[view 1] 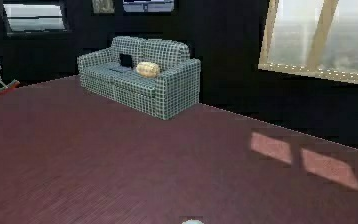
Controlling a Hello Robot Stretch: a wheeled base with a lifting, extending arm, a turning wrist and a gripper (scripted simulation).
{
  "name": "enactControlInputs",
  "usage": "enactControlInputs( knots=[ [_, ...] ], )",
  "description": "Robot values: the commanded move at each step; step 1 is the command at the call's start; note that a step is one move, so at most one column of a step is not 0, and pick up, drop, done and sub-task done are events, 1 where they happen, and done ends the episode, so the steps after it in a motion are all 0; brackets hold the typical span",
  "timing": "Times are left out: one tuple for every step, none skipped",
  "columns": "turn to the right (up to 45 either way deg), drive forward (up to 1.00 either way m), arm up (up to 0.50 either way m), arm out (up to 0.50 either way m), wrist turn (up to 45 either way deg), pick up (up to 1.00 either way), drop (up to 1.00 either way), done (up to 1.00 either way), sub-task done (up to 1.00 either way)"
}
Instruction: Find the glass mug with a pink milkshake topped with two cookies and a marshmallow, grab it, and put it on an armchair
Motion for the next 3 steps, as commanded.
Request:
enactControlInputs(
  knots=[
    [-45.0, 0.00, 0.00, 0.00, 0.0, 0.00, 0.00, 0.00, 0.00],
    [-6.0, 0.00, 0.00, 0.00, 0.0, 0.00, 0.00, 0.00, 0.00],
    [0.0, 0.05, 0.00, 0.00, 0.0, 0.00, 0.00, 0.00, 0.00]
  ],
)
